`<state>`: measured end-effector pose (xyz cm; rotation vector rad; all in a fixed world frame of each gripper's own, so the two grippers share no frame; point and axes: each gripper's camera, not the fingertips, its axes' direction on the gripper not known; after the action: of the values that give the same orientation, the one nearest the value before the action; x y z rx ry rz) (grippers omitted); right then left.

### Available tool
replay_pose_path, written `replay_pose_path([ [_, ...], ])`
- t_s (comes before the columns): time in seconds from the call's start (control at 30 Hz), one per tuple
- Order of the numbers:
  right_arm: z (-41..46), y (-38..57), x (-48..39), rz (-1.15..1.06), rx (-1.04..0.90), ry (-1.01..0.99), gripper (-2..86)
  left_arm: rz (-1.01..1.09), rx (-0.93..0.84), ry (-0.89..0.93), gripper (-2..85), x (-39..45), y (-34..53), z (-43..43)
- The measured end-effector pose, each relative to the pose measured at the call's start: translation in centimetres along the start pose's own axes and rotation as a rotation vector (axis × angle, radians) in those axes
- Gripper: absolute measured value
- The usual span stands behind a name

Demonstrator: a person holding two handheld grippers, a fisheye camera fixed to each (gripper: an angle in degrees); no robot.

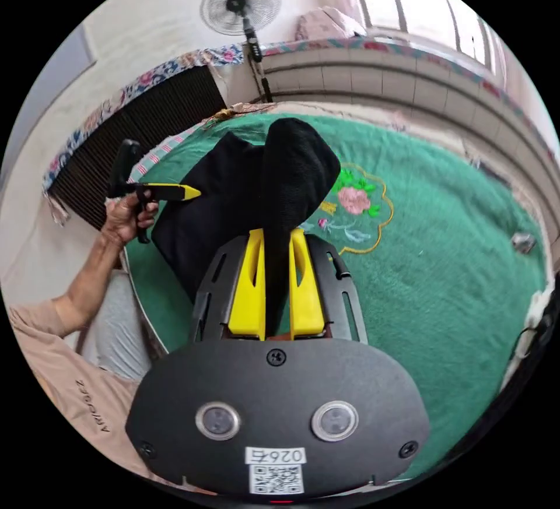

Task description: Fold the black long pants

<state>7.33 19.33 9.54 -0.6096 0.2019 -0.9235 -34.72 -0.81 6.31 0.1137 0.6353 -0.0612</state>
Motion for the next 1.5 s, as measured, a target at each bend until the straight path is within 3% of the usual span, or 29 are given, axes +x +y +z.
replay_pose_path([
  [0.13,-3.4,-1.2,-11.0,-0.274,0.128,0.201,2.0,0.078,0.227,-0.108,7.1,4.2,7.7,-10.2],
  [0.23,-4.2,-3.4,-17.9,-0.4,0.171,0.117,2.1,0.066,0.435,-0.267,7.2,6.3,15.9,-17.6],
  [0.43,0.6,-10.9,-35.6,-0.758,0.124,0.022,1.9,-0.2,0.791,-0.462,7.1,5.0,30.0,-26.7],
  [0.67,11.9,-17.3,-57.7,-1.128,0.037,0.166,1.9,-0.44,0.992,-0.573,7.2,-1.1,36.1,-33.0],
  [0.83,19.5,-20.4,-66.6,-1.157,0.018,0.172,2.6,-0.563,1.03,-0.662,7.4,-5.2,37.3,-35.7],
  [0.93,24.9,-21.7,-69.6,-1.088,-0.021,0.262,3.6,-0.69,1.032,-0.527,8.2,-7.7,38.8,-35.8],
  [1.0,26.6,-21.3,-70.1,-1.059,0.012,0.362,2.0,-0.66,1.089,-0.425,8.1,-7.0,40.8,-35.4],
  [1.13,24.1,-18.6,-67.1,-1.01,0.1,0.218,-0.8,-0.525,1.167,-0.594,0.1,0.5,42.3,-33.3],
  [1.2,23.3,-17.5,-64.5,-0.936,0.101,0.169,-1.0,-0.38,1.154,-0.674,-0.5,3.9,40.5,-32.2],
  [1.3,23.0,-16.0,-60.1,-0.815,0.031,-0.027,-1.0,-0.169,0.968,-0.931,-0.9,7.7,35.1,-29.4],
  [1.37,24.4,-13.8,-57.1,-0.736,-0.066,-0.172,-0.9,-0.161,0.615,-1.255,-0.9,6.5,30.1,-24.8],
  [1.43,25.7,-11.6,-55.6,-0.707,-0.082,-0.184,-0.9,-0.17,0.319,-1.387,-0.9,4.6,27.3,-20.9],
  [1.5,24.3,-10.1,-54.5,-0.699,-0.006,-0.174,-0.9,-0.042,0.253,-1.522,-0.9,6.9,26.6,-18.0],
])
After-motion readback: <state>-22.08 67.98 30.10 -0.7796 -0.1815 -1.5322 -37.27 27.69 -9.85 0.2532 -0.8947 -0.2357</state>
